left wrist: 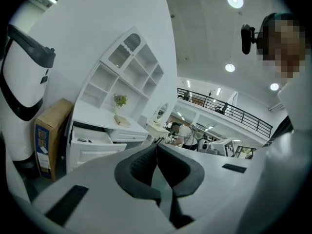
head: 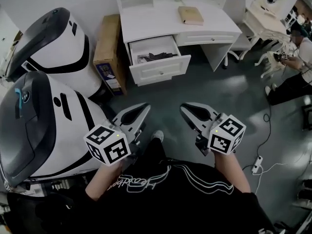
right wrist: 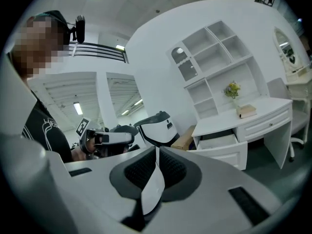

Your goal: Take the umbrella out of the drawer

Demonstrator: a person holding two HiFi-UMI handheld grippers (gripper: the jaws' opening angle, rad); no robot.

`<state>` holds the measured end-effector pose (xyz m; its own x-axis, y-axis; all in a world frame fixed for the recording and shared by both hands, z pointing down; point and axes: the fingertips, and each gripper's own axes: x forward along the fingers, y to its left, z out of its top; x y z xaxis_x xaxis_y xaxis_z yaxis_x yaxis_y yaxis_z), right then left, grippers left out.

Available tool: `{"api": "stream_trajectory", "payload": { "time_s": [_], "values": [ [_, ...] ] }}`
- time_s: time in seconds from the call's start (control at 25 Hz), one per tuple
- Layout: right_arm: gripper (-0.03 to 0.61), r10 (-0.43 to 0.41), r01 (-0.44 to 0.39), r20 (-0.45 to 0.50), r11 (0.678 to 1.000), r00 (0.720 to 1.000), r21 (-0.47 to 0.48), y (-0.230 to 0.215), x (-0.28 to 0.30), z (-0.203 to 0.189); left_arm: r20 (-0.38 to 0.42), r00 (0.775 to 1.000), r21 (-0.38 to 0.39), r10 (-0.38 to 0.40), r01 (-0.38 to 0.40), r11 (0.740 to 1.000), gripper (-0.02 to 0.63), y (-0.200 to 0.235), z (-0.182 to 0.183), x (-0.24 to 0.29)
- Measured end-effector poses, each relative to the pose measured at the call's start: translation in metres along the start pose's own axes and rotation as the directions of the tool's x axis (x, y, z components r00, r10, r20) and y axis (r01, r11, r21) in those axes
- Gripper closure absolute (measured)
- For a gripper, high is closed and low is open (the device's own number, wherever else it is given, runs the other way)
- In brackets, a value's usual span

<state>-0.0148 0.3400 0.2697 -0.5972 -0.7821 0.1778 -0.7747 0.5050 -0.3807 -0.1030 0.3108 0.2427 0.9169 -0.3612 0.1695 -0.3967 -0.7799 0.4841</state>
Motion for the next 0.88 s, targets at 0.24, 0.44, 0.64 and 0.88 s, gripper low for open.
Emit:
{"api": "stream_trajectory", "payload": {
  "time_s": [0.24, 0.44, 0.64, 0.88],
  "values": [
    [0.526, -0.031, 0.033, -0.041, 0.999, 0.999, 0.043, -0.084, 0.093, 0.043, -0.018, 0.999, -0.031, -0.032, 0.031, 0.999, 0.594, 0.102, 0.063, 0.068],
    [0.526, -0.042, 0.045, -0.085, 0.998, 0.995, 0.035, -0.136, 0.153, 0.057, -0.058, 0.997, -0.054, -0.041, 0.038, 0.998, 0.594, 0.171, 0.085, 0.116],
    [0.526, -0.047, 0.050, -0.122, 0.999, 0.991, 0.018, -0.167, 0.185, 0.054, -0.095, 0.994, -0.068, -0.049, 0.043, 0.997, 0.593, 0.207, 0.085, 0.147],
    [0.526, -0.062, 0.061, -0.124, 0.998, 0.990, -0.015, -0.205, 0.209, 0.069, -0.103, 0.995, -0.093, -0.017, 0.008, 0.996, 0.592, 0.238, 0.094, 0.173]
  ]
}}
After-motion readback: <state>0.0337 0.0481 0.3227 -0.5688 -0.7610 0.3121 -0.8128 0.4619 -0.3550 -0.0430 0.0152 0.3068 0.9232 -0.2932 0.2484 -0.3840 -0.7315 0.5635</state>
